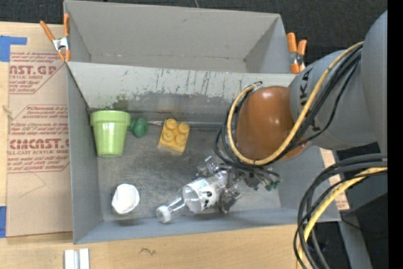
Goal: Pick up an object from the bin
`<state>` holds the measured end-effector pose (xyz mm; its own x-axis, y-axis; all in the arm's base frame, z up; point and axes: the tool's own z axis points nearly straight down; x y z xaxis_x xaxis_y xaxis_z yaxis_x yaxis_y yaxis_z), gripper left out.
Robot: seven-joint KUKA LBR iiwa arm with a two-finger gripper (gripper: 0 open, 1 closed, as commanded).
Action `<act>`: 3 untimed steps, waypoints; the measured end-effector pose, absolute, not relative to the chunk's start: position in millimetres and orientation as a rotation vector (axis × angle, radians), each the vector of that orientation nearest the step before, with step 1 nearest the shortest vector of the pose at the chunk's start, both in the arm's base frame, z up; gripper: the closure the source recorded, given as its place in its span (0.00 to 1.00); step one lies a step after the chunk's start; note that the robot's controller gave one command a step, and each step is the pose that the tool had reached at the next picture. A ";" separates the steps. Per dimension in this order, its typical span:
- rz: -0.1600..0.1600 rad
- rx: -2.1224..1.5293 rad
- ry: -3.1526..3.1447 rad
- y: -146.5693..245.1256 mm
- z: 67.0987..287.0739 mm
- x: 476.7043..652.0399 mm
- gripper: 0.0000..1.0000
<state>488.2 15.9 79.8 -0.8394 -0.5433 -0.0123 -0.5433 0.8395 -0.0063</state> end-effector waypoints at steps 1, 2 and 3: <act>-0.002 -0.887 3.006 16.2 83.5 487.8 1.00; 0.000 -0.889 3.009 16.6 87.7 487.6 1.00; 0.001 -0.890 3.011 16.9 90.9 487.3 1.00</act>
Offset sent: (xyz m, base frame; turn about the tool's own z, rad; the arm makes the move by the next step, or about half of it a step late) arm 0.0000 0.0001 0.0112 0.0000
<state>487.3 16.9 90.9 -0.8394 -0.5435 -0.0018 -0.5435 0.8394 0.0000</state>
